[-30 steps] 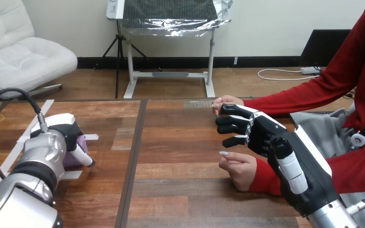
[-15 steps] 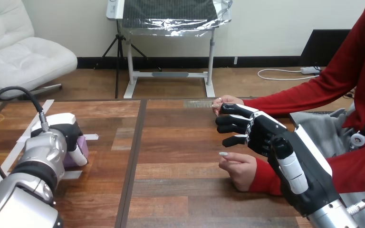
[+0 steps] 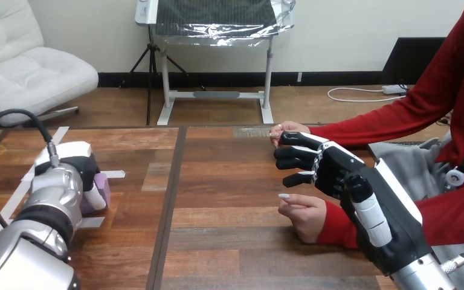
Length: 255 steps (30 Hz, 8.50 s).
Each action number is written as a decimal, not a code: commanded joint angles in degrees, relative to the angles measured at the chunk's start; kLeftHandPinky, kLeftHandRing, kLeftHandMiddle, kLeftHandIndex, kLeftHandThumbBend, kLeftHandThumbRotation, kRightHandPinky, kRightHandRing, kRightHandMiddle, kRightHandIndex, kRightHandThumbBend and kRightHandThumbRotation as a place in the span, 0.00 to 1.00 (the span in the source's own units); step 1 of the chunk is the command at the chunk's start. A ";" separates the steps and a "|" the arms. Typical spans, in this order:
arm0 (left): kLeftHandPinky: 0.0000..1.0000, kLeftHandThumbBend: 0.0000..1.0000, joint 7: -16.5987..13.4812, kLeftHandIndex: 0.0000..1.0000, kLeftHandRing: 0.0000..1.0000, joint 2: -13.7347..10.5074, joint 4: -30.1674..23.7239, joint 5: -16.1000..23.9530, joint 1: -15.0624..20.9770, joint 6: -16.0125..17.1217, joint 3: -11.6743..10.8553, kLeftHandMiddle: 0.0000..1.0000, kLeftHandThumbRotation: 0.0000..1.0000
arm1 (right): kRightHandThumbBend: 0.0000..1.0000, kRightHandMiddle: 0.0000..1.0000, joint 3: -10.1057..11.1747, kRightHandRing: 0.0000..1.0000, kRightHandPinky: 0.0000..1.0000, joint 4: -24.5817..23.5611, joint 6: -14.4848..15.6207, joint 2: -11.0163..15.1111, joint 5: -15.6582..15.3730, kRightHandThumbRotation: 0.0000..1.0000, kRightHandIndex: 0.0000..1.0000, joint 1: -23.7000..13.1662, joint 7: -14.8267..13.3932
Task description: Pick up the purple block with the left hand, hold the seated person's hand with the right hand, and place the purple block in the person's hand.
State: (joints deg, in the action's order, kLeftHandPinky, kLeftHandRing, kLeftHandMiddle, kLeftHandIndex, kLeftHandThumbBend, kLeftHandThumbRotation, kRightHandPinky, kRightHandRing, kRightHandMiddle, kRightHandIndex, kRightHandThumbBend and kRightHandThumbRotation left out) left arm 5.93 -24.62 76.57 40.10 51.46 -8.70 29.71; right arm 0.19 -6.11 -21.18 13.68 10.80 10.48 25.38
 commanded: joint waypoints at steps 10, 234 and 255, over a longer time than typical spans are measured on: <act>0.22 0.62 -3.69 0.80 0.33 -0.74 -0.45 -3.93 3.41 -1.11 -4.11 0.45 0.00 | 0.91 0.78 0.36 0.77 0.67 -1.43 -1.27 -0.09 1.33 1.00 0.81 -2.75 0.50; 0.38 0.72 -4.31 0.45 0.43 0.45 -37.71 -27.15 -11.41 -1.31 -25.86 0.47 0.00 | 0.91 0.77 0.50 0.76 0.68 -0.59 -0.40 -0.33 -3.75 1.00 0.80 -2.89 -3.09; 0.36 0.67 -5.22 0.45 0.41 2.08 -50.88 -29.36 -20.26 -2.29 -28.84 0.46 0.00 | 0.87 0.78 0.82 0.77 0.71 3.23 -3.32 0.36 -8.88 0.99 0.80 -4.99 -6.02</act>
State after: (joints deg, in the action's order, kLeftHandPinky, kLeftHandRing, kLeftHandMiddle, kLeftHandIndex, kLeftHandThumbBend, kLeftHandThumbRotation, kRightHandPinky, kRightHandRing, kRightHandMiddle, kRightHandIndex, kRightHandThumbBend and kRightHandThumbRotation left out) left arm 1.72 -23.42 31.78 11.20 30.47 -11.25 2.07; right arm 0.20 -4.56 -22.40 13.72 2.47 10.02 20.43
